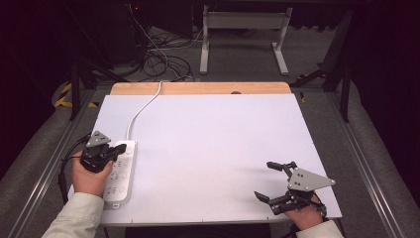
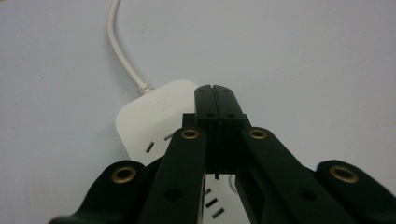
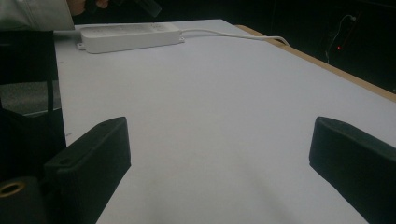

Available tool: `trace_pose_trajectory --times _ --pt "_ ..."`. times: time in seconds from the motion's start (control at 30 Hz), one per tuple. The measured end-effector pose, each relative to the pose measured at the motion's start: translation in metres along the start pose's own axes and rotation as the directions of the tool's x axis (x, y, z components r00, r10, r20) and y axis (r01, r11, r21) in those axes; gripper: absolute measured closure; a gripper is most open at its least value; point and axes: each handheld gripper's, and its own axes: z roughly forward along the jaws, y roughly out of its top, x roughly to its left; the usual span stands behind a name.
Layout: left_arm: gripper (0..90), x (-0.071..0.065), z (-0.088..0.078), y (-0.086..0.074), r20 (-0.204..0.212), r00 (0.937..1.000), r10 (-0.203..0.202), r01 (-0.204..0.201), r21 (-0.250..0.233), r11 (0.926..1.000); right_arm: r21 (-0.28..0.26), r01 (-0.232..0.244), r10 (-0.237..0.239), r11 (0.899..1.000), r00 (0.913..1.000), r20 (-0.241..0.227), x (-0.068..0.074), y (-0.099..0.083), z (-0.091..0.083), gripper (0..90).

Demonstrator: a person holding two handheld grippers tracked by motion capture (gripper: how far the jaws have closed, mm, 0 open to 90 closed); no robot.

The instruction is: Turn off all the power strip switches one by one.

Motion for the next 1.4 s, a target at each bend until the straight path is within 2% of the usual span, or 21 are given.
trace_pose_trajectory --times 0.13,0.27,0.3,0.4,0.5,0.6,0.7,0.73,0.93,1.2,1.33,1.4 --pt "90.0 -0.004 -0.007 -0.007 0.021 0.9997 0.013 -0.013 0.022 0.9997 0.0 0.001 -0.001 1.0 1.0 -0.002 0.0 0.0 0.0 5.9" --pt "90.0 -0.005 -0.01 -0.011 0.039 0.9992 0.011 -0.012 0.023 0.9997 0.0 0.001 -0.001 1.0 1.0 -0.002 0.0 0.0 0.0 6.0" --pt "90.0 -0.004 -0.01 -0.013 0.071 0.9974 0.012 -0.014 0.03 0.9995 0.0 0.001 -0.001 1.0 1.0 -0.002 0.001 0.0 0.0 5.9" --pt "90.0 -0.006 -0.009 -0.015 0.073 0.9971 0.02 -0.023 0.041 0.9989 0.0 0.001 -0.001 1.0 1.0 -0.003 0.001 0.0 0.0 5.9" --pt "90.0 -0.007 -0.011 -0.016 0.076 0.9971 0.007 -0.01 0.04 0.9992 0.001 0.0 0.0 1.0 1.0 -0.002 0.001 0.0 0.0 6.0" --pt "90.0 -0.007 -0.008 -0.018 0.07 0.9976 -0.002 -0.003 0.074 0.9973 0.0 0.0 0.0 1.0 1.0 -0.003 0.0 0.0 0.0 5.9" --pt "90.0 -0.006 -0.006 -0.019 0.067 0.9977 0.008 -0.014 0.085 0.9963 0.001 0.002 -0.002 1.0 1.0 -0.004 0.001 0.0 0.0 5.9" --pt "90.0 -0.007 -0.005 -0.019 0.061 0.9979 0.023 -0.028 0.085 0.996 -0.001 0.001 -0.001 1.0 1.0 -0.004 0.001 0.0 0.0 5.9" --pt "90.0 -0.009 -0.003 -0.02 0.062 0.9976 0.031 -0.037 0.097 0.9946 -0.001 0.0 0.0 1.0 1.0 -0.005 0.001 0.0 0.0 5.9" --pt "90.0 -0.009 -0.002 -0.021 0.058 0.9978 0.034 -0.039 0.101 0.9941 -0.001 0.0 0.0 1.0 1.0 -0.006 0.001 0.0 0.0 5.9" --pt "90.0 -0.008 -0.001 -0.022 0.069 0.9975 0.011 -0.018 0.097 0.9951 0.0 0.002 -0.002 1.0 1.0 -0.006 0.001 0.0 0.0 5.9" --pt "90.0 -0.008 0.0 -0.022 0.068 0.9975 0.018 -0.025 0.103 0.9944 0.0 0.001 -0.001 1.0 1.0 -0.006 0.001 0.0 0.0 5.9"
